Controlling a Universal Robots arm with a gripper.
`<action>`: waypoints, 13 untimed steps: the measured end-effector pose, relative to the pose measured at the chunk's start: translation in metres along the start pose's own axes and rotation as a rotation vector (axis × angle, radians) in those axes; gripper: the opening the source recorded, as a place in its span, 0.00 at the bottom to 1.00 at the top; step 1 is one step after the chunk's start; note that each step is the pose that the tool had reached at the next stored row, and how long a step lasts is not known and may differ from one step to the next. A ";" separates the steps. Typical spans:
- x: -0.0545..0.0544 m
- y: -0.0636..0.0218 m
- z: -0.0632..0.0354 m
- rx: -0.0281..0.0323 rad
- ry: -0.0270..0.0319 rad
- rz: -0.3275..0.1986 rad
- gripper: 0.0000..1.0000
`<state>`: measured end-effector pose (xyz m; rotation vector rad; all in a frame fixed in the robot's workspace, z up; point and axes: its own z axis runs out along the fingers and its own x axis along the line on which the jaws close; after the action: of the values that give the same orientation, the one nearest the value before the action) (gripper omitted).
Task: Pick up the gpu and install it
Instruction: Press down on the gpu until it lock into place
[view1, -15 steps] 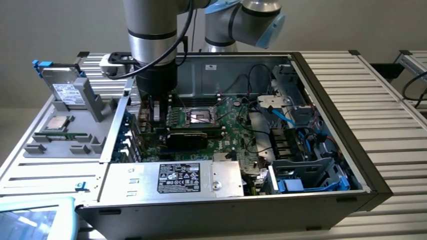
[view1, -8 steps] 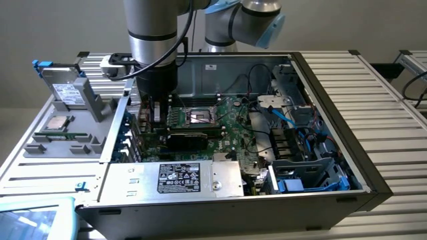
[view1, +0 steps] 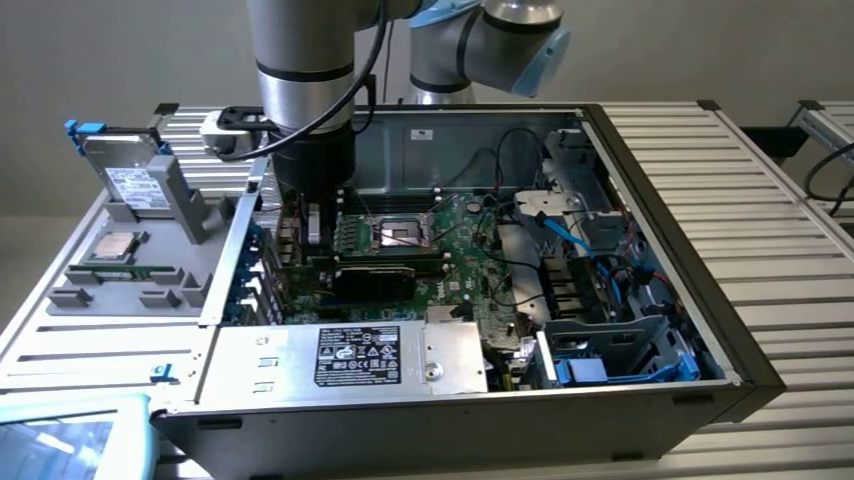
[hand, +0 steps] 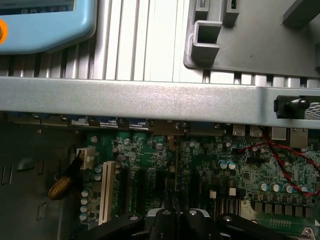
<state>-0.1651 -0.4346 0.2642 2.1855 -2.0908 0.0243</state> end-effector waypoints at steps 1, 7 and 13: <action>0.000 0.0000 -0.0011 0.0005 -0.0009 0.000 0.12; 0.001 0.0011 -0.0154 -0.0003 -0.0003 0.000 0.12; 0.002 -0.0015 -0.0159 -0.0008 0.0001 0.000 0.12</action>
<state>-0.1624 -0.4346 0.2801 2.1852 -2.0901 0.0235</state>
